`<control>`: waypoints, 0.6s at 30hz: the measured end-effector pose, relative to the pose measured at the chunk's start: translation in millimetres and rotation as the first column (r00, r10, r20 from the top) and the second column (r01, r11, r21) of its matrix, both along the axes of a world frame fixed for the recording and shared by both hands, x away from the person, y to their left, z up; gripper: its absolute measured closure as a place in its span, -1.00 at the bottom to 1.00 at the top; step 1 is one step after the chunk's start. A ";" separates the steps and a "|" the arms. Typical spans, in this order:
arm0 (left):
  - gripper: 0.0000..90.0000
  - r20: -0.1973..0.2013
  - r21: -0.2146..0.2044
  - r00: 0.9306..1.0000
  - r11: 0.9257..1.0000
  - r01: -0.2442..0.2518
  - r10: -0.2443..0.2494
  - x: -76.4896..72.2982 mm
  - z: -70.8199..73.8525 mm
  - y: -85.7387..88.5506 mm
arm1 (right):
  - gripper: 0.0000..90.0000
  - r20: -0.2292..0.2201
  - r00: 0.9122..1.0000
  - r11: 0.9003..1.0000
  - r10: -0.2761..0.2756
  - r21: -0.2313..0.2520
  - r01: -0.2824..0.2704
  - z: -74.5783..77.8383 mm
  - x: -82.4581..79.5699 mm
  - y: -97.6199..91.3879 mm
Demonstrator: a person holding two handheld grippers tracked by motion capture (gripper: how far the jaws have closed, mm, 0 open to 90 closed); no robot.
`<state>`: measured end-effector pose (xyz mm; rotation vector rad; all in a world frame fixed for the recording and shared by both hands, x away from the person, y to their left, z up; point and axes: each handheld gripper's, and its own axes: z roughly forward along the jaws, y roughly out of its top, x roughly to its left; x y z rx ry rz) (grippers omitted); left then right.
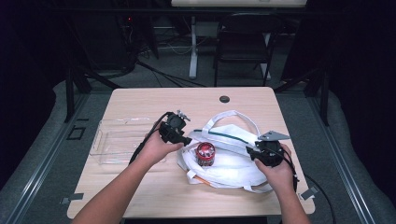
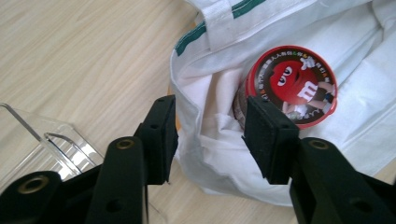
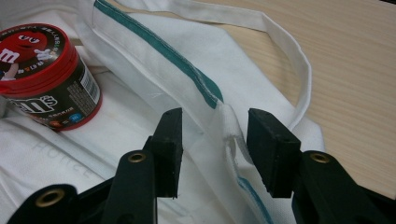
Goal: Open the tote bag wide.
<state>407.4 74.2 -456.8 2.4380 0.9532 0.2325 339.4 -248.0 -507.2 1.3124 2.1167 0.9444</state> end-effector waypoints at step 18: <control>-0.04 -0.040 0.008 0.999 1.000 0.023 -0.023 -6.1 -0.6 -24.7 | 0.14 0.015 1.000 1.000 -0.004 0.008 0.004 0.9 0.6 0.1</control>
